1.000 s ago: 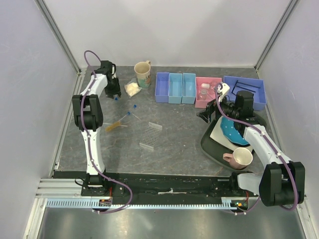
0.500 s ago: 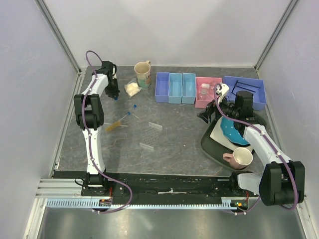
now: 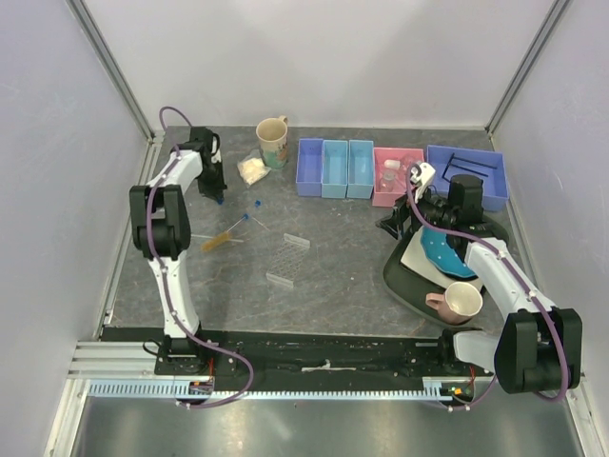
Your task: Organize the chemistry lab equipment
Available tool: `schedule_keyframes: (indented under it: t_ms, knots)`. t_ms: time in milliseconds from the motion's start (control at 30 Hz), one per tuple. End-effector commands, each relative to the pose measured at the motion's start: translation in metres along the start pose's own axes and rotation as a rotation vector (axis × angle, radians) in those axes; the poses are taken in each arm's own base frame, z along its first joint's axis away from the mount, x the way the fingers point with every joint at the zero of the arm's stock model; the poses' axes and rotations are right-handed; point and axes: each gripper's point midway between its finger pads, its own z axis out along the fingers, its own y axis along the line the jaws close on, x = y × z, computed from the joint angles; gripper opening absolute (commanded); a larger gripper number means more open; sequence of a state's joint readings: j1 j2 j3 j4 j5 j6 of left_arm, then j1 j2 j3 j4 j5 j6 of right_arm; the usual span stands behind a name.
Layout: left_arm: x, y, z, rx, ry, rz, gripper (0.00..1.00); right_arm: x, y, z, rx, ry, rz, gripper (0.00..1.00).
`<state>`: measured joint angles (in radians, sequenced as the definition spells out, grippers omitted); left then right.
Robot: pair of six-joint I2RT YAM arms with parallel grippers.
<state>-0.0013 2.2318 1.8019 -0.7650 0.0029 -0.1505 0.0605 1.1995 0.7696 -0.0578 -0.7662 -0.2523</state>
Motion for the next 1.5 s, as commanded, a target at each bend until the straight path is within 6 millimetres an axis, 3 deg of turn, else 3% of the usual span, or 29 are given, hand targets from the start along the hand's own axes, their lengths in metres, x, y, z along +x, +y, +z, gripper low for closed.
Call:
schedule_keyframes:
  t_ms: [0, 33, 100, 167, 200, 233, 267, 300, 367, 400, 467, 500, 600, 667, 767, 867, 933, 1033, 1167, 1300, 1467]
  knots:
    - [-0.019, -0.024, -0.072, 0.141, -0.166, 0.048, 0.02, -0.019, 0.022, -0.004, -0.142, -0.055, -0.097, 0.98]
    - [-0.007, -0.026, -0.076, 0.161, -0.148, 0.052, 0.02, -0.018, 0.027, -0.005, -0.167, -0.057, -0.107, 0.98]
    - [0.0, -0.042, -0.106, 0.248, -0.18, 0.067, 0.02, -0.017, 0.038, -0.007, -0.23, -0.074, -0.137, 0.98]
    - [0.026, -0.052, -0.113, 0.308, -0.142, 0.076, 0.02, -0.015, 0.045, -0.01, -0.261, -0.082, -0.181, 0.98]
    - [0.034, -0.07, -0.139, 0.4, -0.168, 0.099, 0.02, -0.016, 0.05, -0.012, -0.289, -0.091, -0.199, 0.98]
    - [0.057, -0.077, -0.138, 0.447, -0.123, 0.102, 0.02, -0.011, 0.054, -0.014, -0.308, -0.08, -0.202, 0.98]
    - [0.063, -0.088, -0.15, 0.497, -0.142, 0.105, 0.02, -0.012, 0.056, -0.015, -0.324, -0.09, -0.27, 0.98]
    - [0.077, -0.11, -0.177, 0.597, -0.166, 0.145, 0.02, -0.004, 0.065, -0.018, -0.366, -0.073, -0.271, 0.98]
    - [0.115, -0.128, -0.184, 0.693, -0.109, 0.152, 0.02, 0.0, 0.069, -0.02, -0.402, -0.088, -0.373, 0.98]
    - [0.141, -0.147, -0.19, 0.788, -0.058, 0.183, 0.02, 0.01, 0.078, -0.023, -0.441, -0.072, -0.372, 0.98]
    - [0.168, -0.167, -0.211, 0.899, -0.018, 0.21, 0.02, 0.02, 0.091, -0.028, -0.511, -0.081, -0.452, 0.98]
    - [0.196, -0.185, -0.221, 1.003, 0.052, 0.258, 0.02, 0.029, 0.102, -0.034, -0.564, -0.081, -0.518, 0.98]
    - [0.248, -0.213, -0.246, 1.141, 0.201, 0.345, 0.02, 0.024, 0.121, -0.045, -0.663, -0.122, -0.59, 0.98]
    - [0.263, -0.226, -0.253, 1.181, 0.243, 0.367, 0.02, 0.014, 0.128, -0.05, -0.699, -0.135, -0.635, 0.98]
    - [0.303, -0.25, -0.255, 1.208, 0.36, 0.436, 0.02, 0.009, 0.138, -0.06, -0.744, -0.09, -0.701, 0.97]
    - [0.323, -0.271, -0.255, 1.22, 0.423, 0.482, 0.02, 0.011, 0.151, -0.066, -0.78, -0.023, -0.761, 0.96]
    - [0.325, -0.284, -0.261, 1.244, 0.417, 0.503, 0.02, 0.016, 0.168, -0.07, -0.825, 0.013, -0.802, 0.94]
    - [0.336, -0.302, -0.269, 1.259, 0.446, 0.546, 0.02, 0.02, 0.175, -0.072, -0.823, 0.06, -0.878, 0.9]
    - [0.349, -0.319, -0.277, 1.282, 0.466, 0.601, 0.02, 0.023, 0.176, -0.07, -0.823, 0.096, -0.854, 0.82]
    - [0.353, -0.324, -0.27, 1.274, 0.481, 0.593, 0.02, 0.03, 0.19, -0.063, -0.853, 0.116, -0.845, 0.74]
    - [0.357, -0.321, -0.268, 1.272, 0.488, 0.58, 0.02, 0.052, 0.19, -0.056, -0.859, 0.228, -0.895, 0.57]
